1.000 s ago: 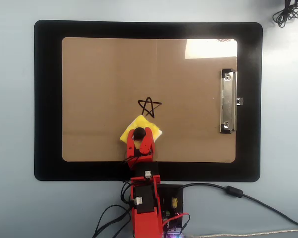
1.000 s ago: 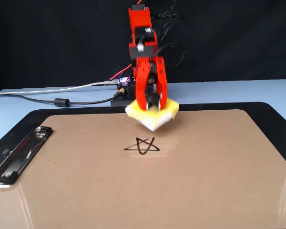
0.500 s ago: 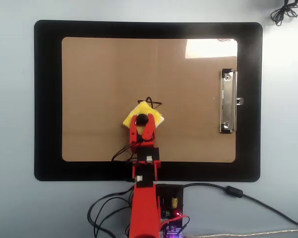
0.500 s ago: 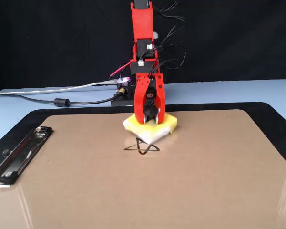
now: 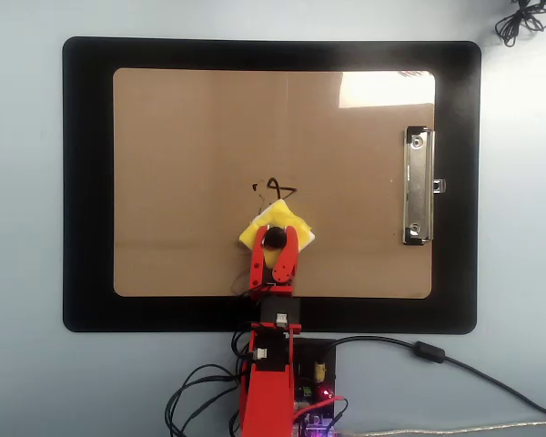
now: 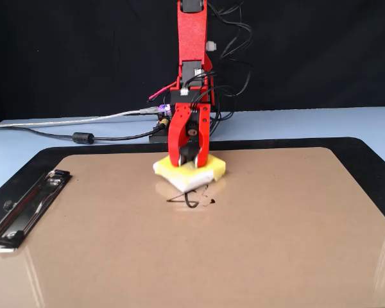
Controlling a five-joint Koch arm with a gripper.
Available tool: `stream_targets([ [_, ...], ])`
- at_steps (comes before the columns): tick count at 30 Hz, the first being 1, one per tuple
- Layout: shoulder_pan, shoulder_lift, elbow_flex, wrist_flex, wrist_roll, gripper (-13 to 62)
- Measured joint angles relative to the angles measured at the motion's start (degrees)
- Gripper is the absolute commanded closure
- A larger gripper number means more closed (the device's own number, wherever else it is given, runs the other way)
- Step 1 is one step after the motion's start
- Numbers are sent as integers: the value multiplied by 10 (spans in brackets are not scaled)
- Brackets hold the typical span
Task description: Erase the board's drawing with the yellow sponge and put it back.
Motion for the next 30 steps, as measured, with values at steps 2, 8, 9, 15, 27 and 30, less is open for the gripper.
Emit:
stream_targets([
  [2,-2,-13,-10,-2,-1,576],
  [8,4,-226,-233,-5,0,576],
  [9,6,-273,-273,-18,-1,576],
  [15,25,-216,-142,-85,-2,576],
  [27,27,-254,-206,-90,-1,576],
  [30,32,-345,-297,-100,-2,576],
])
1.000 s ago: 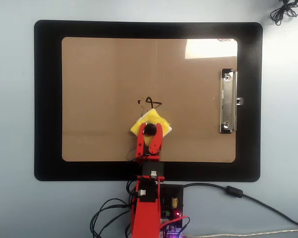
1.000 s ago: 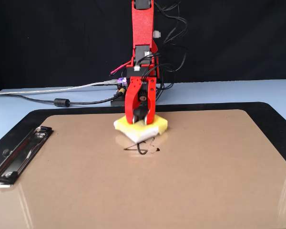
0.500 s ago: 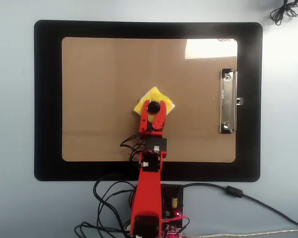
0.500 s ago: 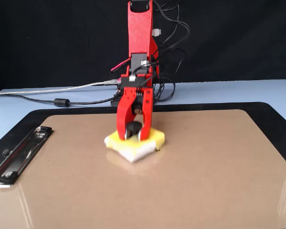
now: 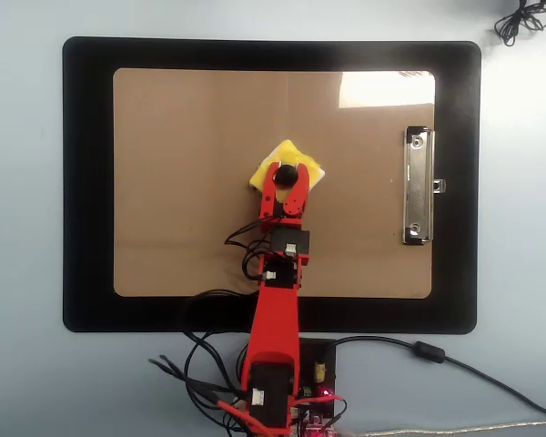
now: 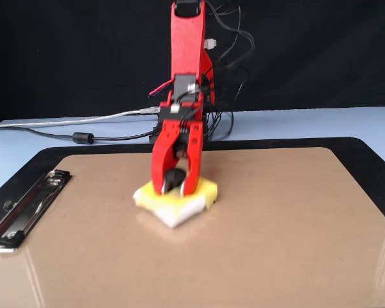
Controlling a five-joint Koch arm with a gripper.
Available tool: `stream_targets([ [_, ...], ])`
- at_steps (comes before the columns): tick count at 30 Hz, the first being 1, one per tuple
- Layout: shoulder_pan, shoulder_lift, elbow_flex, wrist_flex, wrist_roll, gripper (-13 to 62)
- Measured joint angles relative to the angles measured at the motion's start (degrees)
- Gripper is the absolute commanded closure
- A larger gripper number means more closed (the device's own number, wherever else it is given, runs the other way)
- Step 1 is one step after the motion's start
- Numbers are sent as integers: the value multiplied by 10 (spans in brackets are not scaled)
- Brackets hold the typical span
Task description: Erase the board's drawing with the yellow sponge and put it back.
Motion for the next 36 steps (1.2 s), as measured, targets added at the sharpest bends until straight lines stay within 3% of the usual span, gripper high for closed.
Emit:
stream_targets([
  [9,14,168,269,-69,0,576],
  [12,15,155,236,-69,1,576],
  [18,14,-23,11,-71,2,576],
  [20,14,-26,10,-76,1,576],
  [29,22,231,273,-55,3,576],
  [32,23,193,236,-54,3,576],
  [36,35,49,91,-56,2,576],
])
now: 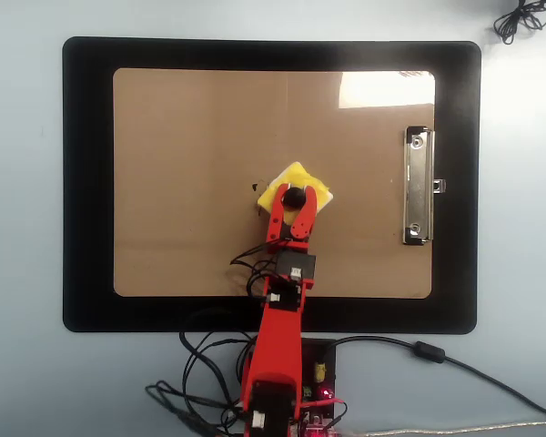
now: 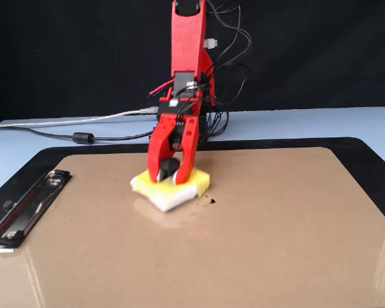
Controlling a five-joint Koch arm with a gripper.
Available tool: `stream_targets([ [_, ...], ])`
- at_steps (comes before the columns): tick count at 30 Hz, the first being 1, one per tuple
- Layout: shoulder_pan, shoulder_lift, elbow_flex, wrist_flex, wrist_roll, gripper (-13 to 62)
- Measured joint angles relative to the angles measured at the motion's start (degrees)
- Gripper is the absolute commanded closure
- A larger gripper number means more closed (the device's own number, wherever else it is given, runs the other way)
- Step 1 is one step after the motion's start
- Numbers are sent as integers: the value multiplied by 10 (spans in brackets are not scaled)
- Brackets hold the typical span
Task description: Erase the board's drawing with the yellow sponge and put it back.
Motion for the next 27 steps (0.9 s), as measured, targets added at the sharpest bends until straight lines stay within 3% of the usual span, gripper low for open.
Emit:
stream_targets([
  [2,12,-55,-69,-6,1,576],
  [5,17,-54,-40,-26,0,576],
  [13,18,111,164,-62,0,576],
  [16,17,82,116,-52,1,576],
  [22,-21,-95,-77,-64,0,576],
  [27,-62,7,69,-70,-2,576],
])
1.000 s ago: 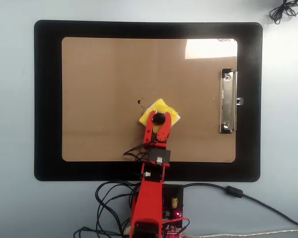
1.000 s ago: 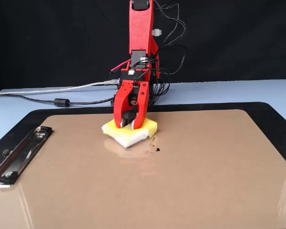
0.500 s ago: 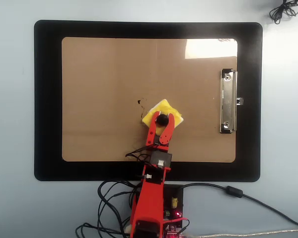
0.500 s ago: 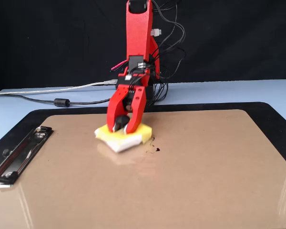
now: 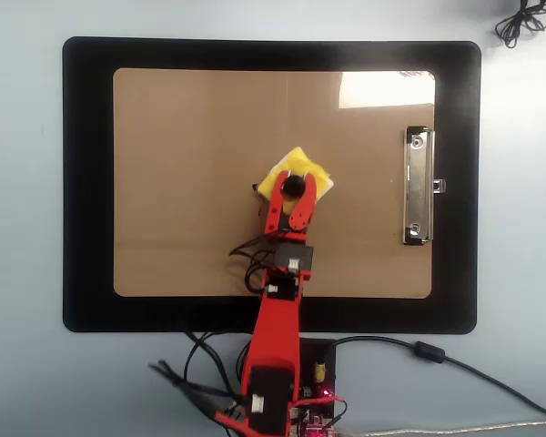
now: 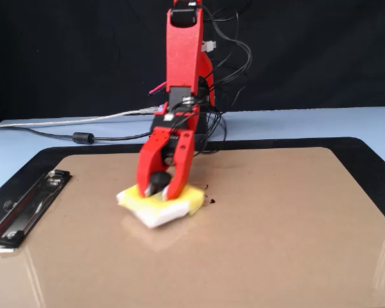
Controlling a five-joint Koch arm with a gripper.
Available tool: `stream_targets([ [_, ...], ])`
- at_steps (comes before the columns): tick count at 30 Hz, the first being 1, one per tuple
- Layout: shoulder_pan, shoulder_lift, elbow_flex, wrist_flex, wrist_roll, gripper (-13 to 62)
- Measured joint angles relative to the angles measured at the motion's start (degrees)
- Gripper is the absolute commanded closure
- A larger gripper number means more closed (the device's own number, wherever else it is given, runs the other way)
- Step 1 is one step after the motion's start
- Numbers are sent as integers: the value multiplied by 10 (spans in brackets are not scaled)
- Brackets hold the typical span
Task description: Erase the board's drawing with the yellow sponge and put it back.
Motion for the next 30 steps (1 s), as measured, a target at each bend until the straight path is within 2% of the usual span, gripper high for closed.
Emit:
stream_targets([
  [2,-17,95,105,5,0,576],
  [6,-79,186,156,12,2,576],
  [9,-101,146,122,15,-1,576],
  [11,-106,61,18,14,-6,576],
  [16,-104,-109,-121,-33,-13,576],
  [19,-93,-99,-74,-71,-14,576],
  [25,-87,67,149,-104,-15,576],
  [28,-87,65,134,-102,-15,576],
  [30,-88,8,43,-88,-15,576],
])
